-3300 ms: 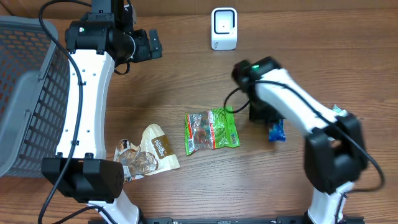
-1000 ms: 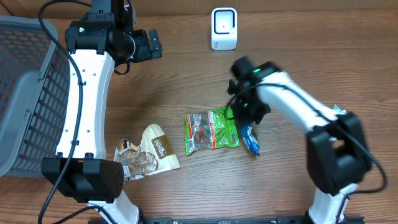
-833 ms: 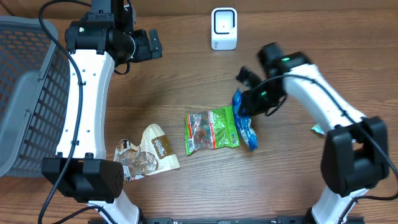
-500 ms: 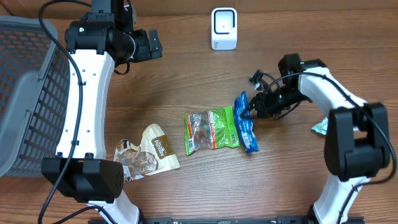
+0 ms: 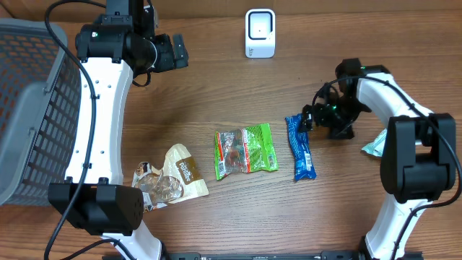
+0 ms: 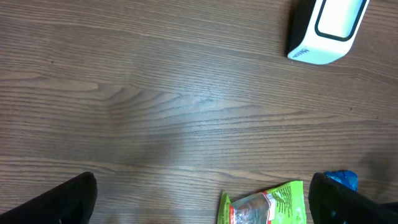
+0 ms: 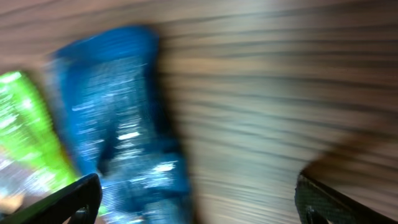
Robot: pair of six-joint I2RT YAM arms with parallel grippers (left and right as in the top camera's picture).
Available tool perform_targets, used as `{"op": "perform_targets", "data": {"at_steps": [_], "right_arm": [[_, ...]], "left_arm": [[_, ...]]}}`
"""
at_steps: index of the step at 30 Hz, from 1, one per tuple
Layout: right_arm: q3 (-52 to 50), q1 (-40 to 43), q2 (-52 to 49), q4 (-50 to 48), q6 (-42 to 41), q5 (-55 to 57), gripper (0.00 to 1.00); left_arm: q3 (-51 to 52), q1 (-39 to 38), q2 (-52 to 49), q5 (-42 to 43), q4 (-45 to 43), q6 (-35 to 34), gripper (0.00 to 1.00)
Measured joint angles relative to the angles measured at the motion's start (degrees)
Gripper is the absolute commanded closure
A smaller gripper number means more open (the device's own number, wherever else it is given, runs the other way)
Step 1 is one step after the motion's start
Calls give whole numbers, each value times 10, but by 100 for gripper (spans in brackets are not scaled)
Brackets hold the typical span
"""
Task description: Scan the item barcode
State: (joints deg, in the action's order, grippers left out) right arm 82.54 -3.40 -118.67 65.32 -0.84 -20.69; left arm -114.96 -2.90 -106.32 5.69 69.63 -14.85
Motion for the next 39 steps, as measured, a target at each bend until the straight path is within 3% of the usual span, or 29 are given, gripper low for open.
{"op": "perform_targets", "data": {"at_steps": [6, 12, 24, 26, 28, 30, 31, 39], "right_arm": [[111, 6, -11, 86, -26, 92, 0], [230, -5, 12, 151, -20, 78, 0], [240, -5, 169, 209, 22, 29, 2], [198, -5, 170, 184, 43, 29, 26], [125, -5, 167, 150, 64, 29, 73], [70, -5, 160, 128, 70, 30, 92], [41, -5, 157, 113, 72, 31, 96], [-108, -5, 154, 26, 27, 73, 96]], "left_arm": [[0, 0, 0, 0, 0, 0, 0], [0, 0, 0, 0, 0, 0, 0], [0, 0, 0, 0, 0, 0, 0], [0, 0, 0, 0, 0, 0, 0], [0, 0, 0, 0, 0, 0, 0], [0, 0, 0, 0, 0, 0, 0], [0, 0, 0, 0, 0, 0, 0], [0, 0, 0, 0, 0, 0, 0]]}}
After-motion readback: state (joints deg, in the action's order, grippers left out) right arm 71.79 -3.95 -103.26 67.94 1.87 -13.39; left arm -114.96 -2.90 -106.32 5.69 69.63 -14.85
